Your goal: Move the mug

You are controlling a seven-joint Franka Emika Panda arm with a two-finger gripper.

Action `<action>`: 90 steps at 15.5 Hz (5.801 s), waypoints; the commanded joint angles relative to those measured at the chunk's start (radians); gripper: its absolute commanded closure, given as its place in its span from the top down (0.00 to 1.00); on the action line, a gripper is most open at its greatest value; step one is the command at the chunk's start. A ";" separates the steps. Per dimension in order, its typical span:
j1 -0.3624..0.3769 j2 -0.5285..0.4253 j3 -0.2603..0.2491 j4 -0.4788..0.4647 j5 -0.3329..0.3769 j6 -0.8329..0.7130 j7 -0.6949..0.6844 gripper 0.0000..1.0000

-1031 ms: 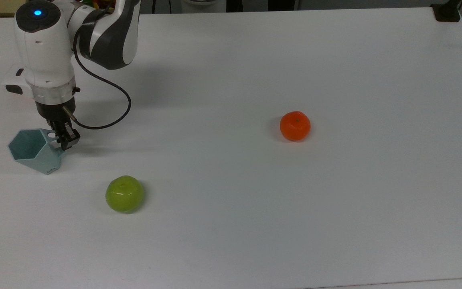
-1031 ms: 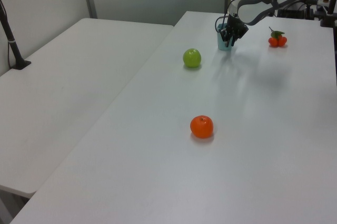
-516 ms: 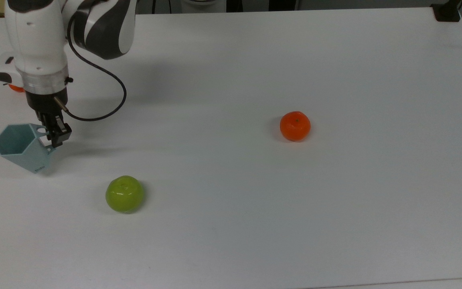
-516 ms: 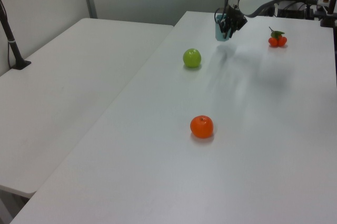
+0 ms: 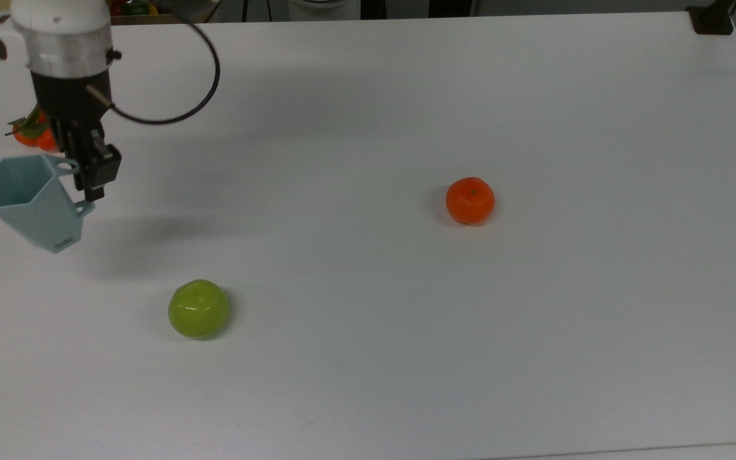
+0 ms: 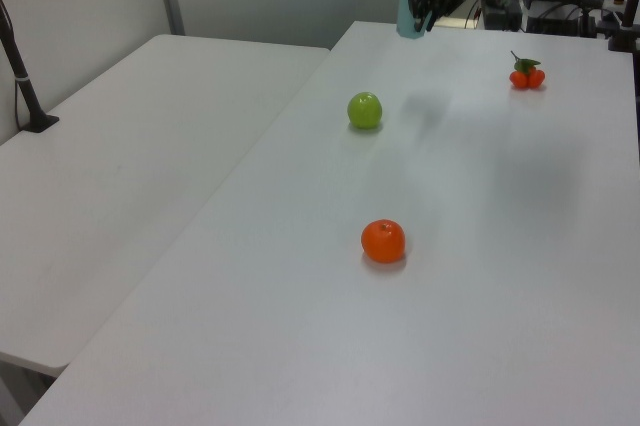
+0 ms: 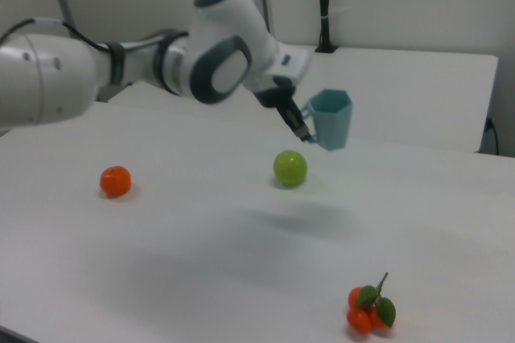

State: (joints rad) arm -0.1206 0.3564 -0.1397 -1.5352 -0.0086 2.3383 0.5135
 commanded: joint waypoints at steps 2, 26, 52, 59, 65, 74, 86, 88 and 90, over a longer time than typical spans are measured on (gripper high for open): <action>0.006 -0.141 0.069 -0.043 -0.004 -0.169 -0.076 0.08; 0.079 -0.531 0.158 -0.670 0.007 -0.297 -0.763 0.10; 0.095 -0.536 0.158 -0.993 0.065 0.102 -0.787 0.47; 0.095 -0.539 0.158 -0.979 0.067 0.056 -0.776 1.00; 0.096 -0.550 0.158 -0.872 0.065 -0.109 -0.756 1.00; 0.096 -0.536 0.204 -0.283 0.067 -0.707 -0.563 1.00; 0.147 -0.436 0.213 -0.112 0.065 -0.666 -0.455 1.00; 0.170 -0.425 0.178 -0.114 0.065 -0.640 -0.582 1.00; 0.190 -0.422 0.138 -0.112 0.068 -0.637 -0.641 1.00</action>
State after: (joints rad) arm 0.0209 -0.0788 0.0709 -1.6696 0.0447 1.6898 -0.0179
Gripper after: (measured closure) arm 0.000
